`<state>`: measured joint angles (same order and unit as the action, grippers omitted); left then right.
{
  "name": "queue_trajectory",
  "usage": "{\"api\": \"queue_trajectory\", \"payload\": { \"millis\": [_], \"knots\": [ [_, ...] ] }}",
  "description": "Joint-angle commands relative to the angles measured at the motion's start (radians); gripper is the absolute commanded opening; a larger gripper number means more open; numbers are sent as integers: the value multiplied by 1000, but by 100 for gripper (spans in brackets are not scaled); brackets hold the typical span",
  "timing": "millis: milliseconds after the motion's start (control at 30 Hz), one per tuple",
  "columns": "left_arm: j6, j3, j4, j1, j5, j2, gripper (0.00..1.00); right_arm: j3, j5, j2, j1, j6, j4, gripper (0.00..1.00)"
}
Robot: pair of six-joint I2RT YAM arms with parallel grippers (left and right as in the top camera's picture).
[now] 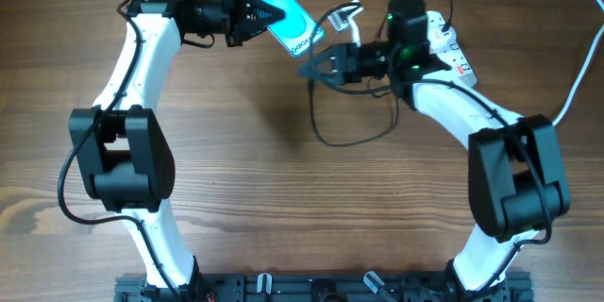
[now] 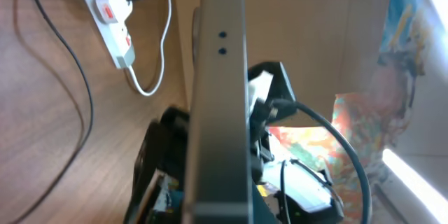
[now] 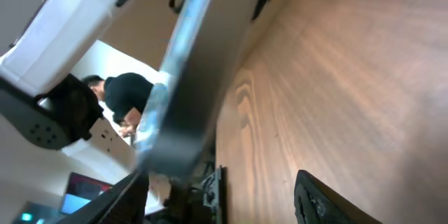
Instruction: Plug charger to phone and switch on socket
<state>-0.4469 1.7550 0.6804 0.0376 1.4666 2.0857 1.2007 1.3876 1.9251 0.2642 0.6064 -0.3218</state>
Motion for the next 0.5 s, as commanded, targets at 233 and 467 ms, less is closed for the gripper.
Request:
{"api": "queue_trajectory", "payload": {
  "millis": [233, 467],
  "knots": [
    [261, 6, 165, 64, 36, -18, 4, 3, 140, 1, -116, -72, -7, 68],
    [365, 6, 170, 147, -22, -18, 4, 3, 183, 1, -116, -49, -14, 63]
  ]
}}
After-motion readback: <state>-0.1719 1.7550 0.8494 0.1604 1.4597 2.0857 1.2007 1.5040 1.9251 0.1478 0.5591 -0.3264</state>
